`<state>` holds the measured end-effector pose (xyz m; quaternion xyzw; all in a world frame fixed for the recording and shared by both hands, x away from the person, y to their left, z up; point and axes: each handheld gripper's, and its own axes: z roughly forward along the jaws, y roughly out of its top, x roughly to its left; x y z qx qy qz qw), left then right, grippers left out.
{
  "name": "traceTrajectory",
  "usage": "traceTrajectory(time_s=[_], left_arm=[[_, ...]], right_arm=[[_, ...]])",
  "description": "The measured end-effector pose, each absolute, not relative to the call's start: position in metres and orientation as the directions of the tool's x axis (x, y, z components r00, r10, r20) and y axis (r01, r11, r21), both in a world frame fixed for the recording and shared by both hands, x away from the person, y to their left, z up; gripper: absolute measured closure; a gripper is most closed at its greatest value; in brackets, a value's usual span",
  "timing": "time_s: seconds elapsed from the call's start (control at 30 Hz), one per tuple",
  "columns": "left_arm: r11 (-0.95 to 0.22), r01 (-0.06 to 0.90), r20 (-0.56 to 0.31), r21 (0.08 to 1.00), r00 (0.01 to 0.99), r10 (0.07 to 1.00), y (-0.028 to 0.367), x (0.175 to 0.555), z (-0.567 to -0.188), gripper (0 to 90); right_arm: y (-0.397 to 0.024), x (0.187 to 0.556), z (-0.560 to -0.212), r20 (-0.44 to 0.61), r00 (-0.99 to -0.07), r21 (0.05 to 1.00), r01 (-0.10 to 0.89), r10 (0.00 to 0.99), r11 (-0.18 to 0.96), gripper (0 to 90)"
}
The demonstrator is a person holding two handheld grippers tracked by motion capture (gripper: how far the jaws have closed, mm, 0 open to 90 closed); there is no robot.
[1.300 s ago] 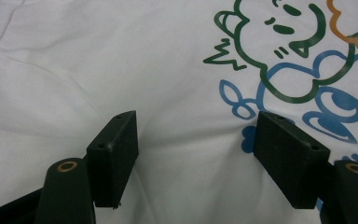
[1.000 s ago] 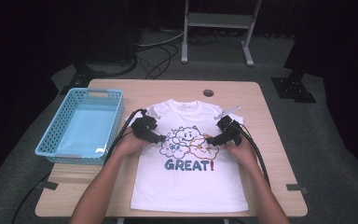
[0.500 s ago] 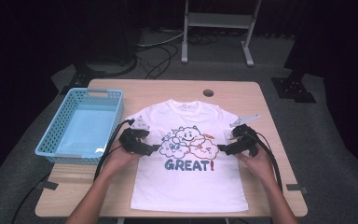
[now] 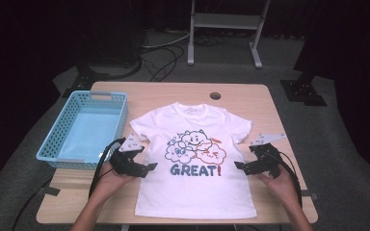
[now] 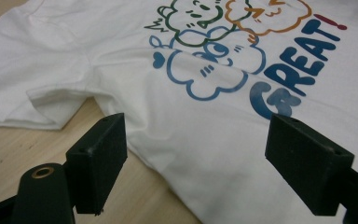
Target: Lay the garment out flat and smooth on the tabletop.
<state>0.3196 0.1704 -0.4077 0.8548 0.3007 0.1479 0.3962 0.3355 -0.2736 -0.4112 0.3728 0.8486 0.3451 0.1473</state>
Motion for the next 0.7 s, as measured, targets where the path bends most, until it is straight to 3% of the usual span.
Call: traceTrajectory(time_s=[0.7], left_arm=[[-0.436,0.376,0.019,0.817,0.739,0.673,0.223,0.239,-0.415,19.2]], right_arm=[[-0.324,0.27,-0.425,0.049,-0.652,0.72,0.548,0.757,0.425,11.6]])
